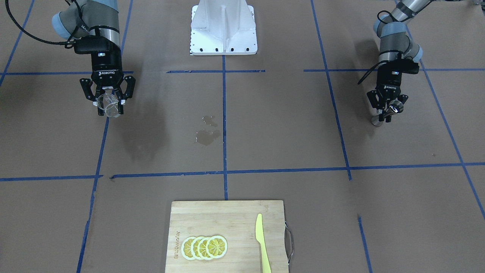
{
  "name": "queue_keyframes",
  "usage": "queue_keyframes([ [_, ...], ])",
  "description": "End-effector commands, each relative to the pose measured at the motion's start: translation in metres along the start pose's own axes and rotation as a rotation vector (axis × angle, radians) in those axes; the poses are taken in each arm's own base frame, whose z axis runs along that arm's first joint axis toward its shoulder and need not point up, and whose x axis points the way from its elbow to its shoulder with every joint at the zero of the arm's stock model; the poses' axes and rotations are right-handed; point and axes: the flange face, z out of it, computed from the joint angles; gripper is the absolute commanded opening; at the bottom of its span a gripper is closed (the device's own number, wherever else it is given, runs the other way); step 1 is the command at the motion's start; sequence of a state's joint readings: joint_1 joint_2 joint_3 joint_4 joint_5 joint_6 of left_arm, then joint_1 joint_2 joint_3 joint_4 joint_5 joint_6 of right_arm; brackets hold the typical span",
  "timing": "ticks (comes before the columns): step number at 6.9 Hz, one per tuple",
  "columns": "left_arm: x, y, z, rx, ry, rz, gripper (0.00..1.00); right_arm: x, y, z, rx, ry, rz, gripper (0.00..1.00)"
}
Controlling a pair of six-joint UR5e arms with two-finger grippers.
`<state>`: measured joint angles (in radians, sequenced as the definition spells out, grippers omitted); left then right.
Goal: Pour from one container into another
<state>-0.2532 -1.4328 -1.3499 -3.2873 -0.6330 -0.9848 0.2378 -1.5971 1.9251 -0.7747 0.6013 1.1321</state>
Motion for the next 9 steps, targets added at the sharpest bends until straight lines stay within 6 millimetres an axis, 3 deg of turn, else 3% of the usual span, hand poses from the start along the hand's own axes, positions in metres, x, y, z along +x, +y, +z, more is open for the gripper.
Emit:
queue_keyframes([
  [1, 0.0, 0.0, 0.0, -0.002, 0.001, 0.0, 1.0, 0.0, 0.0, 0.0, 0.0, 0.0, 0.0, 0.0],
  [7, 0.006, 0.002, -0.005, -0.001, 0.022, -0.021, 1.0, -0.003, -0.003, -0.001, 0.003, -0.006, 0.009, 0.0],
  [9, -0.006, -0.002, -0.015, 0.006, 0.036, -0.044, 1.0, -0.004, -0.004, -0.002, 0.003, -0.007, 0.012, 0.0],
])
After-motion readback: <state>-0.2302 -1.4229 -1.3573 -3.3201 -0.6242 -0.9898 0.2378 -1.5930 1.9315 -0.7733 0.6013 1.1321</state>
